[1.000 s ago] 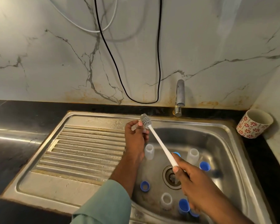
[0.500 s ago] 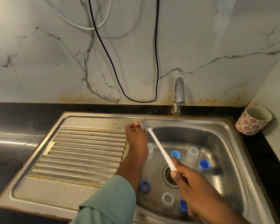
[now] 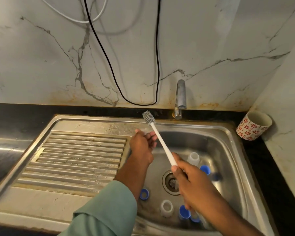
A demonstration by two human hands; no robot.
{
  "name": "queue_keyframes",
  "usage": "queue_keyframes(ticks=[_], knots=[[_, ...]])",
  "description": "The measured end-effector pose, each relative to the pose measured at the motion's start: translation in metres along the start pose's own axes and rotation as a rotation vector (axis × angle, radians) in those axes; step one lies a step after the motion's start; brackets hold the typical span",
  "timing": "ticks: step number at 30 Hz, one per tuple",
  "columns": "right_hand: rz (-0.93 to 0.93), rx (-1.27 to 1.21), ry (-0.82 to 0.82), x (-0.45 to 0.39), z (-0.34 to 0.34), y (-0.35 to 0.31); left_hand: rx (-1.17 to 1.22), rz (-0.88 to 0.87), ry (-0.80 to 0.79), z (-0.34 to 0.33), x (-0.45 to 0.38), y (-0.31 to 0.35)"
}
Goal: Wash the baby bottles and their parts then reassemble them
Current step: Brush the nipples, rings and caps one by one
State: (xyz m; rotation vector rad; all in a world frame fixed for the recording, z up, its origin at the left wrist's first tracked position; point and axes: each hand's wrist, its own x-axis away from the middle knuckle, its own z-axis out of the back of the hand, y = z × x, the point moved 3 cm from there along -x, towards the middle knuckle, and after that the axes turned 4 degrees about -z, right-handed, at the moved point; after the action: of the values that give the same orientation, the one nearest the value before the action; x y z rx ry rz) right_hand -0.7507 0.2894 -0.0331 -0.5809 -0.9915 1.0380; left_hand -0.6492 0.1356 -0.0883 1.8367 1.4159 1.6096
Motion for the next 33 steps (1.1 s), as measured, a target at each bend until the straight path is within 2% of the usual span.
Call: queue_keyframes(ticks=[5, 9, 11, 14, 16, 19, 22, 24, 28, 33], knots=[[-0.057, 0.196, -0.003, 0.015, 0.003, 0.027, 0.15, 0.161, -0.022, 0.006, -0.004, 0.0], [-0.019, 0.256, 0.035, -0.006, 0.001, 0.029, 0.054, 0.118, -0.031, -0.002, 0.008, -0.018], [-0.003, 0.244, 0.039, -0.007, 0.002, 0.027, 0.107, 0.07, -0.007, -0.003, 0.008, -0.016], [-0.02, 0.268, -0.002, 0.009, -0.005, 0.03, 0.224, 0.0, 0.124, 0.0, 0.0, -0.009], [-0.033, 0.229, -0.014, 0.01, -0.009, 0.031, 0.234, -0.001, 0.142, 0.0, -0.002, -0.017], [-0.047, 0.148, 0.012, -0.009, -0.007, 0.031, 0.227, 0.002, 0.067, -0.007, 0.002, -0.028], [-0.034, 0.085, 0.013, -0.008, -0.004, 0.035, 0.299, -0.031, 0.139, -0.006, -0.01, -0.016], [-0.059, 0.037, -0.032, 0.0, -0.006, 0.036, 0.356, -0.012, 0.101, -0.01, -0.014, -0.009], [-0.076, -0.098, -0.042, -0.006, -0.003, 0.028, 0.25, 0.02, 0.093, -0.019, -0.013, -0.026], [-0.065, -0.135, -0.053, 0.003, -0.003, 0.028, 0.257, 0.036, 0.056, -0.016, -0.019, -0.017]])
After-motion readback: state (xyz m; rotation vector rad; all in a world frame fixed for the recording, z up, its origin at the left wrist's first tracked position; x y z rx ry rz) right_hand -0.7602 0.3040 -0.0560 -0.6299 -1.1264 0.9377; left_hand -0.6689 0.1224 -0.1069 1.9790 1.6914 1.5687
